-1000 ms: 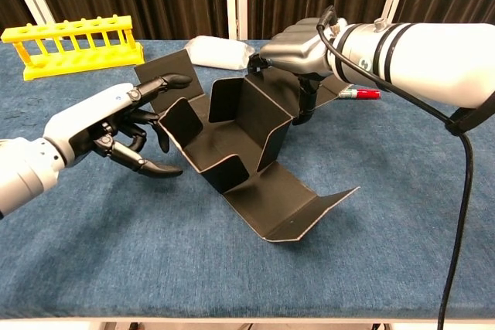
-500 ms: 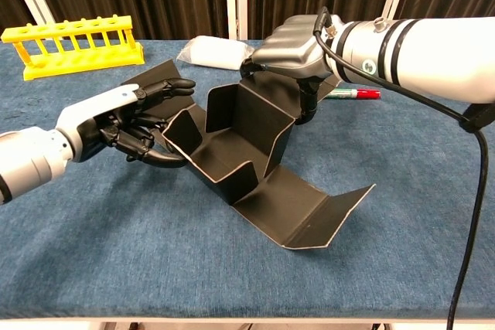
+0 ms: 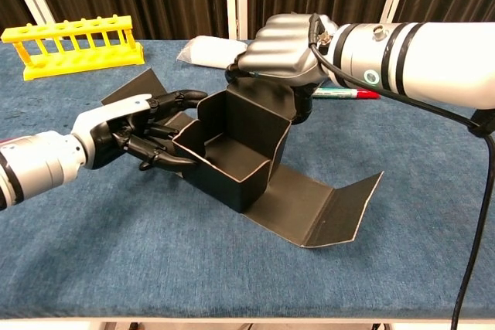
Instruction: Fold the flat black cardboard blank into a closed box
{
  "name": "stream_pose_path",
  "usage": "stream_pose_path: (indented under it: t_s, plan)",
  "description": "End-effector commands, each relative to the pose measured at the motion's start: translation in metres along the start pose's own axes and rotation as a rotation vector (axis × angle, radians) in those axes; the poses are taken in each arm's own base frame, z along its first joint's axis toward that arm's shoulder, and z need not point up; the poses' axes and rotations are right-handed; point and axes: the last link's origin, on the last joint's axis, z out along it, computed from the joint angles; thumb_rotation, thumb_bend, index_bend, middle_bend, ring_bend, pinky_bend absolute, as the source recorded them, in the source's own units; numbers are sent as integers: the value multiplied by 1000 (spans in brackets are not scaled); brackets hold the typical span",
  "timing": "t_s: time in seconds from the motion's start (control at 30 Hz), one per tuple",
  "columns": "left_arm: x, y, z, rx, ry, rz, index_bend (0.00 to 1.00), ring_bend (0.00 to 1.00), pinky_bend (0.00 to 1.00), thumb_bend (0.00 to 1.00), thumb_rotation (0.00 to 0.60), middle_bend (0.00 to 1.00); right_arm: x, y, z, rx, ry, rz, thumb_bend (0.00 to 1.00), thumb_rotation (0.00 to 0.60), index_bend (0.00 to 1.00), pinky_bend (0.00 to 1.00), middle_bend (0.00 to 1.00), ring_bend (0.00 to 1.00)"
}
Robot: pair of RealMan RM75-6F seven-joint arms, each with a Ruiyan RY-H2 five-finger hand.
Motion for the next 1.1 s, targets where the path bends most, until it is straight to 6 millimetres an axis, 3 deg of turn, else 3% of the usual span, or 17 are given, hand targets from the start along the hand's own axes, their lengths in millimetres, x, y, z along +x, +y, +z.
stream_pose_path:
  t_s: [0.03, 0.7, 1.1]
  plan:
    - [0, 0, 1, 8, -40, -26, 0, 503, 829, 0, 600, 0, -1, 0, -1, 13, 19, -22, 199, 600, 374, 974, 395, 684]
    - [4, -11, -1, -6, -76, -161, 8, 505, 828, 0, 600, 1, 11, -16, 20, 125, 166, -72, 200, 600, 376, 976, 393, 681]
    - [6, -17, -5, 8, -45, -130, 100, 532, 828, 0, 600, 101, 18, -18, 31, 123, 219, -54, 200, 600, 367, 976, 382, 677]
